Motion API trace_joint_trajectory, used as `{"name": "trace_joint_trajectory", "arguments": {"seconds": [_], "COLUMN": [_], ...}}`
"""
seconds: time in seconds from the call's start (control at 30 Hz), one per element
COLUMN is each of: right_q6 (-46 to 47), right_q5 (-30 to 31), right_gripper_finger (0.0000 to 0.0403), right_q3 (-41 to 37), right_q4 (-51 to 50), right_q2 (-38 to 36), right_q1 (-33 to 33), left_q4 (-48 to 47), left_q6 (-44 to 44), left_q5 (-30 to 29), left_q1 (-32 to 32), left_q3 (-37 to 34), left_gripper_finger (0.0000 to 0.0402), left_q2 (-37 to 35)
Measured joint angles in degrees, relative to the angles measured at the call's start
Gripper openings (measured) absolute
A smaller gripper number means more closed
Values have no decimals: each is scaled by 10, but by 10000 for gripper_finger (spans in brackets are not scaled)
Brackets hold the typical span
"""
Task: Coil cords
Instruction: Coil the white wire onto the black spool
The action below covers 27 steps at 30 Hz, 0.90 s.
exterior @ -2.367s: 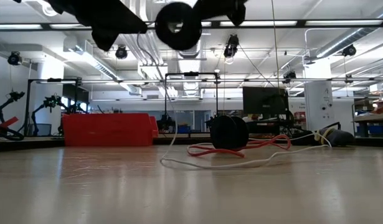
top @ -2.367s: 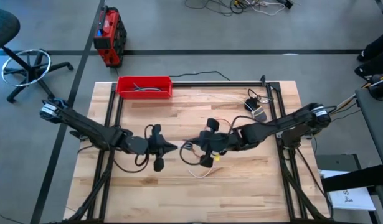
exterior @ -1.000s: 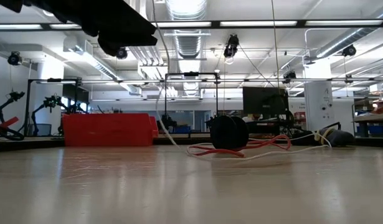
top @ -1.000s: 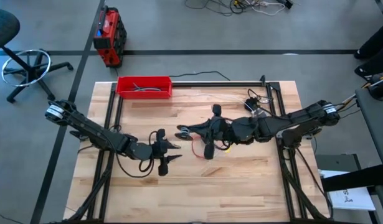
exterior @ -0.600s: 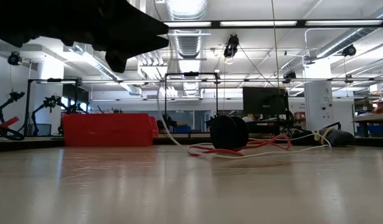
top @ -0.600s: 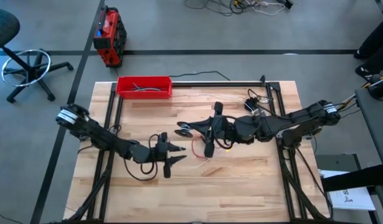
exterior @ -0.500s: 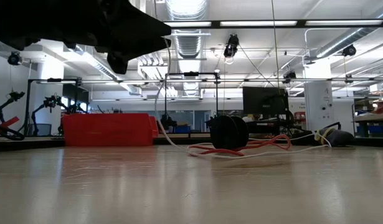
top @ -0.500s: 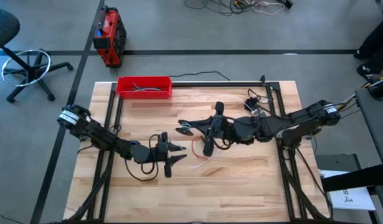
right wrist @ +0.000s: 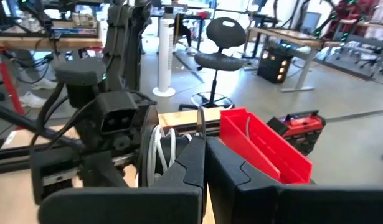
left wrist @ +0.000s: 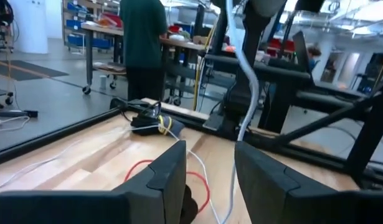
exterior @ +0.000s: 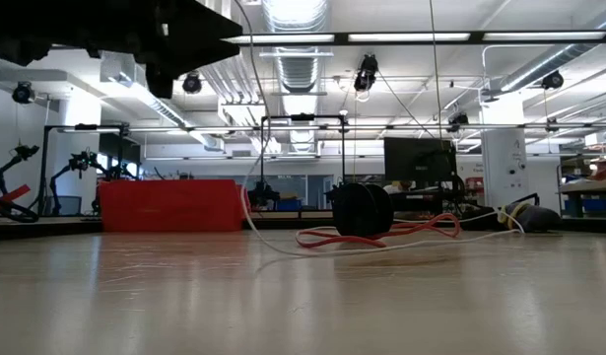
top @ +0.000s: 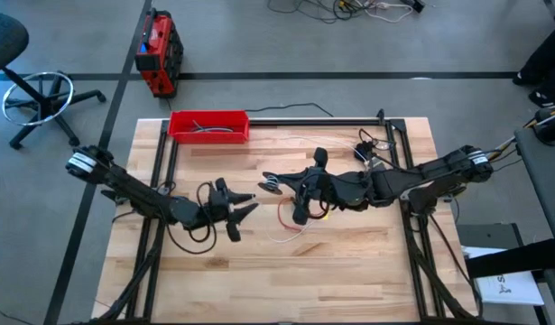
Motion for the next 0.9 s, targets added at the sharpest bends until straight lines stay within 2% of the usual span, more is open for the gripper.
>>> {"name": "trace_joint_trajectory", "arguments": {"seconds": [0.3,0.4,0.63,0.9], "right_q6": [-3,-2,-11,-18], "right_q5": [38,42,55,61], "right_gripper_finger": [0,0,0,0], "right_q3": [0,-1,-1,-1], "right_q4": [27,24,24,23], "right_q2": [32,37,38,36], "right_q1": [-1,-1,-1,-1], "left_q4": [-2,-2,-5,-41], "left_q6": [18,21,21,21], "left_q5": [-8,-17,-25,-26], "left_q1": [10,11,11,11], "left_q3": [42,51,44,44], "left_gripper_finger": [128,107,13,6], "left_q2": [20,25,25,20]}}
